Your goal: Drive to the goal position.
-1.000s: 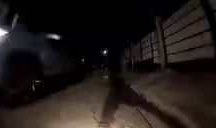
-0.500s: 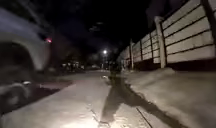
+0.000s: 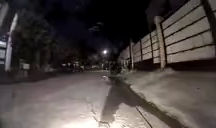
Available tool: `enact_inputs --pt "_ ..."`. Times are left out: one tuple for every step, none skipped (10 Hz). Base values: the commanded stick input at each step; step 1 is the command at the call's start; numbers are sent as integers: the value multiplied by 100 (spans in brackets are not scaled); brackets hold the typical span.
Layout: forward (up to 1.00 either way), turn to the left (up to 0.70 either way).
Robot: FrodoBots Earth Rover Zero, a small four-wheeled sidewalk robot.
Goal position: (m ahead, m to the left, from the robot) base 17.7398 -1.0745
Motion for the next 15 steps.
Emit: enact_inputs --pt "50 0" --pt "50 0" --pt "50 0" --pt "50 0" --pt "50 0" --pt "50 0" --pt "50 0" --pt "50 0" --pt "50 0" --pt "50 0" --pt "50 0" --pt "50 0" --pt "50 0" --pt "50 0" --pt "50 0"
